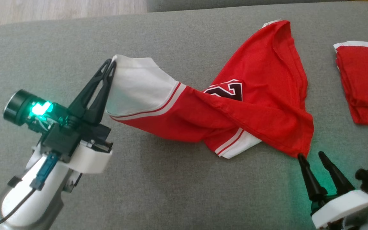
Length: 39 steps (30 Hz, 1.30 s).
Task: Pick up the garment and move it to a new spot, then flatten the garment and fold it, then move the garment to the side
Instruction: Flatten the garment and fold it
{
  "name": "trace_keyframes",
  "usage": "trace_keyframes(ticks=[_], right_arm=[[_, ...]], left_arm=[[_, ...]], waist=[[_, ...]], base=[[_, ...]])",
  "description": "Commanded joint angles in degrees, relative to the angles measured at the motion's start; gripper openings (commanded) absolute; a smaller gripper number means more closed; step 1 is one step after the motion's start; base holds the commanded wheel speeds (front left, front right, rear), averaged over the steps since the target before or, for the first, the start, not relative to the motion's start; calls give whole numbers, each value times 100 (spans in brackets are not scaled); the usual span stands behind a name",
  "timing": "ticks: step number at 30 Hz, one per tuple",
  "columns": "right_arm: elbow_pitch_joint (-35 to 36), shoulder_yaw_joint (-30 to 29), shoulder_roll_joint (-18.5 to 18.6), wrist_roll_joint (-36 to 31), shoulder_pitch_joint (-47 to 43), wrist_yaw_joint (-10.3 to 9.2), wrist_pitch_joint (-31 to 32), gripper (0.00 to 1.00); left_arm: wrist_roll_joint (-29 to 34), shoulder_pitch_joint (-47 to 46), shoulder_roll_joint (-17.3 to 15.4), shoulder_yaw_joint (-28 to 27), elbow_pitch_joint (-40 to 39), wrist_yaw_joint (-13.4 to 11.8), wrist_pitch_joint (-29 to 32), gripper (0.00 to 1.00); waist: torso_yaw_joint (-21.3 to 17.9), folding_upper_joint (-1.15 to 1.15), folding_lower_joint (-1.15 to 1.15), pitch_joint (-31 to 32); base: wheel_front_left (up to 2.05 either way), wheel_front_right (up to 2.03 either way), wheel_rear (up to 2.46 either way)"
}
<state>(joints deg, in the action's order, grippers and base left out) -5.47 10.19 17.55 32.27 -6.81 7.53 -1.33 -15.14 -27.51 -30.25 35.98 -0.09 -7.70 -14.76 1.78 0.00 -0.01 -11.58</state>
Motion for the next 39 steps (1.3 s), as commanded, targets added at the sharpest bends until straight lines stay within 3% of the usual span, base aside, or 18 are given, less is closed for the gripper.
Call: trace_keyframes(ticks=[1,4,13,20,32,35,37,39], right_arm=[[238,-11,83,-54,131,-4,17,100],[420,-342,-316,-76,9,-4,307,100],[422,-767,-727,-199,0,-4,816,100],[341,-918,-889,-242,37,-4,974,100],[232,-1020,-992,-360,111,-4,927,81],[192,-1043,-1022,-378,153,-4,869,81],[158,-1043,-1033,-381,198,-4,859,69],[122,-1038,-1031,-376,251,-4,867,24]], left_arm=[[37,-166,-179,-353,-142,12,-24,0],[110,-137,-111,-415,-129,80,-24,0],[252,-131,39,-554,-106,225,-24,0],[364,-135,150,-650,-92,316,-24,0],[521,-133,309,-796,-74,469,-24,0],[587,-145,333,-821,-95,502,-24,0],[610,-148,341,-845,-91,527,-24,0],[625,-157,359,-872,-86,551,-24,0]], waist=[[-1,0,1,-16],[17,0,1,-63],[133,0,1,-188],[204,0,1,-254],[251,0,1,-358],[271,0,1,-401],[280,0,1,-429],[294,0,1,-456]], base=[[0,0,0],[0,0,0],[0,0,0],[0,0,0],[0,0,0],[0,0,0],[0,0,0],[0,0,0]])
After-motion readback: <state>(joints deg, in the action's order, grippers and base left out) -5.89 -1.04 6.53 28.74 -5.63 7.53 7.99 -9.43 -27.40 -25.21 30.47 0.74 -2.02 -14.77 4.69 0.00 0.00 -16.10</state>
